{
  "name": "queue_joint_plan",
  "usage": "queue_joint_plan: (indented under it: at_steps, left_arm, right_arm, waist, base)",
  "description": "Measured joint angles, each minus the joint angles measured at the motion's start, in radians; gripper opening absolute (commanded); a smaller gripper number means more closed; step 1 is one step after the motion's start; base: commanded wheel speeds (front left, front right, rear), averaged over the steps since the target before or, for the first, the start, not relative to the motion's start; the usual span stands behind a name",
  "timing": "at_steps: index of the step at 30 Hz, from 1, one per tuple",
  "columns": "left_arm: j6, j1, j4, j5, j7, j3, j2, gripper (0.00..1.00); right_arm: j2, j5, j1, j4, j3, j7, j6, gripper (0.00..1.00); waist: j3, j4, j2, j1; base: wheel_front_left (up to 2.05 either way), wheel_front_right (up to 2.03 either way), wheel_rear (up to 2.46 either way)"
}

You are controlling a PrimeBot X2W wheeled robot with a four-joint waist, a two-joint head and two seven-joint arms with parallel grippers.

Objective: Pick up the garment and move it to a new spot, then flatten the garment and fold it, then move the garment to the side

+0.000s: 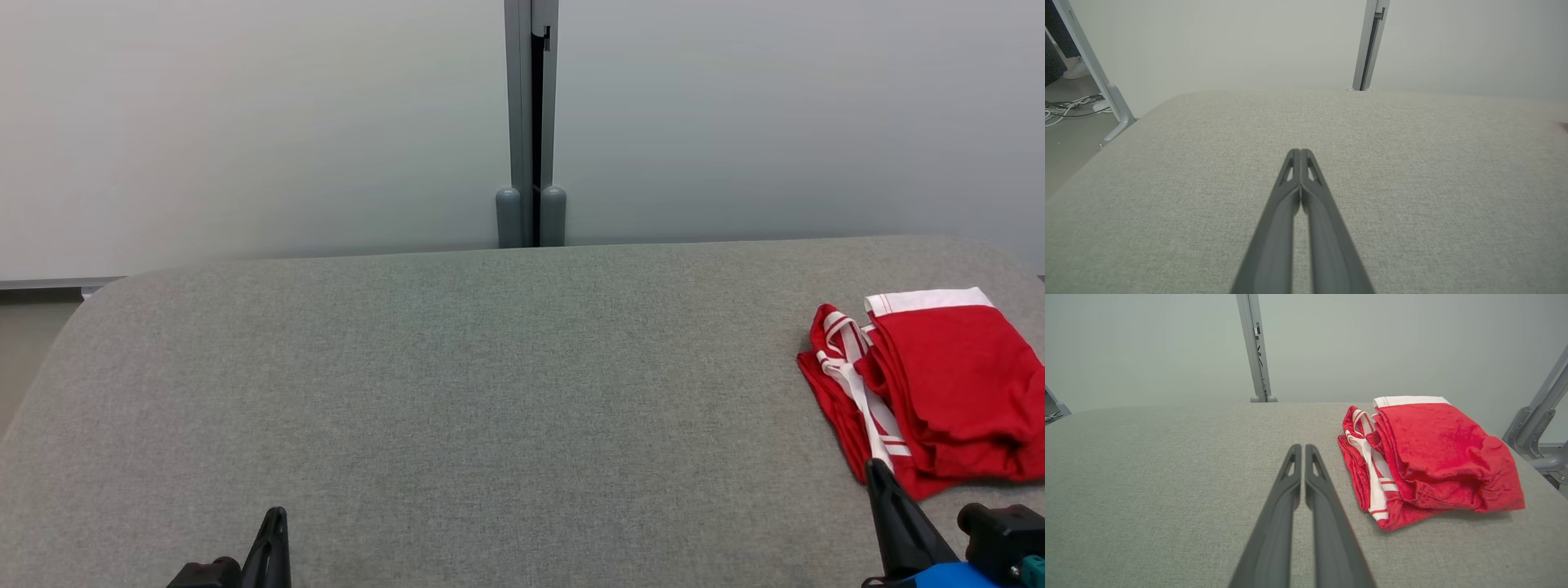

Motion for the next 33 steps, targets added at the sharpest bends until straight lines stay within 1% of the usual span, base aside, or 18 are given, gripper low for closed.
queue_joint_plan:
  at_steps: [19,33]
  left_arm:
    - [-0.089,-0.027,0.023,-0.273,0.065,0.109,-0.069,0.00]
    - [-0.148,-0.062,0.035,-0.443,0.107,0.184,-0.114,0.00]
  right_arm:
    - [0.002,0.353,-0.047,0.083,0.000,0.011,0.000,0.00]
    - [0.002,0.575,-0.093,0.134,-0.001,0.019,0.000,0.00]
  waist:
    - [0.009,-0.001,0.0000,0.0000]
    - [0.015,-0.002,0.0000,0.0000]
  base:
    - [0.00,0.00,0.00]
    - [0.00,0.00,0.00]
